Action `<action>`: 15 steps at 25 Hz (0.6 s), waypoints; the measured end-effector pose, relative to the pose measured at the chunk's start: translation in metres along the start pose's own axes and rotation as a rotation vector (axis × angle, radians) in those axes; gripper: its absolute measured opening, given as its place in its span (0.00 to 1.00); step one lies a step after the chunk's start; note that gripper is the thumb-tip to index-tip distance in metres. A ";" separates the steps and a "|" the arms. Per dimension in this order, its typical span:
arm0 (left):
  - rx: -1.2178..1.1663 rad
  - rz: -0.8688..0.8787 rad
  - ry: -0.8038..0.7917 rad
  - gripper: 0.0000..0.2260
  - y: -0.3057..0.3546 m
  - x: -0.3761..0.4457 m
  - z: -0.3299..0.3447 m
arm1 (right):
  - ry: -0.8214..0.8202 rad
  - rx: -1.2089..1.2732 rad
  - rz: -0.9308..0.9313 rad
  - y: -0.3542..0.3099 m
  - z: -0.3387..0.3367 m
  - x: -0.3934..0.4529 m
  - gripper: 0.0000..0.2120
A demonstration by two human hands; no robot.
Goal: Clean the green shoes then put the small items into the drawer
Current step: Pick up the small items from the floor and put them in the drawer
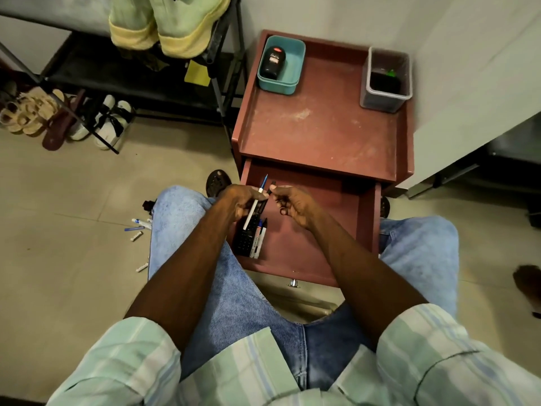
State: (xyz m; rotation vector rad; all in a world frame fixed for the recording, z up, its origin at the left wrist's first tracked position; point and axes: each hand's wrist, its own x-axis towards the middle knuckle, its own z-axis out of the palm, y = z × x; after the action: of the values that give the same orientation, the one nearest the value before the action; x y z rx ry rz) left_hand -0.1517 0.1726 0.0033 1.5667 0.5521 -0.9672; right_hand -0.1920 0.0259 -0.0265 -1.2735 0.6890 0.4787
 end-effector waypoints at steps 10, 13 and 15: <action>-0.050 0.005 0.074 0.06 0.003 0.011 -0.006 | 0.084 0.041 0.125 0.028 -0.005 0.011 0.04; -0.084 0.016 0.103 0.06 0.003 0.018 -0.006 | 0.117 -0.107 0.161 0.038 -0.008 0.017 0.06; -0.113 0.029 0.112 0.06 0.006 0.020 -0.006 | 0.158 -0.299 0.226 0.055 -0.008 0.022 0.09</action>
State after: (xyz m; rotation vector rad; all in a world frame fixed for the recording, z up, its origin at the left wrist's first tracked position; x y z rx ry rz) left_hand -0.1346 0.1739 -0.0098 1.5292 0.6500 -0.8162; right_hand -0.2149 0.0308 -0.0810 -1.5340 0.9255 0.6898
